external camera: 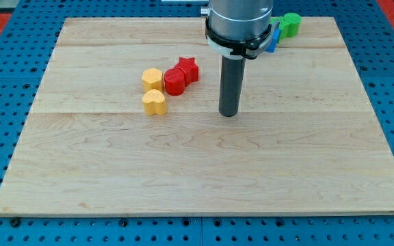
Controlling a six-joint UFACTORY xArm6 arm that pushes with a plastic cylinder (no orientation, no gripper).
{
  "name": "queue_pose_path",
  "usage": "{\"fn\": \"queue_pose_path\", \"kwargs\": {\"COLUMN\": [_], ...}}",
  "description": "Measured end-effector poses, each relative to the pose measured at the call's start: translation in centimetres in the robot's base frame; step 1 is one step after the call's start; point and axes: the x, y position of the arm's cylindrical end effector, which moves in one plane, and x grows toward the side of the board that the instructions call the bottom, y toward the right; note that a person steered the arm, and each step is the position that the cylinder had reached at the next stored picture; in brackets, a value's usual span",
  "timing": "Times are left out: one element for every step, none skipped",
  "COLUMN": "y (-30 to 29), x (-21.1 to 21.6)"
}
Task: Separate the red and yellow blocks
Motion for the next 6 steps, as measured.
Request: {"fn": "queue_pose_path", "kwargs": {"y": [0.0,0.0,-0.2,-4.5,-9.8,-9.3], "x": [-0.2,-0.3,-0.4,-1.4,-3.1,0.4]}}
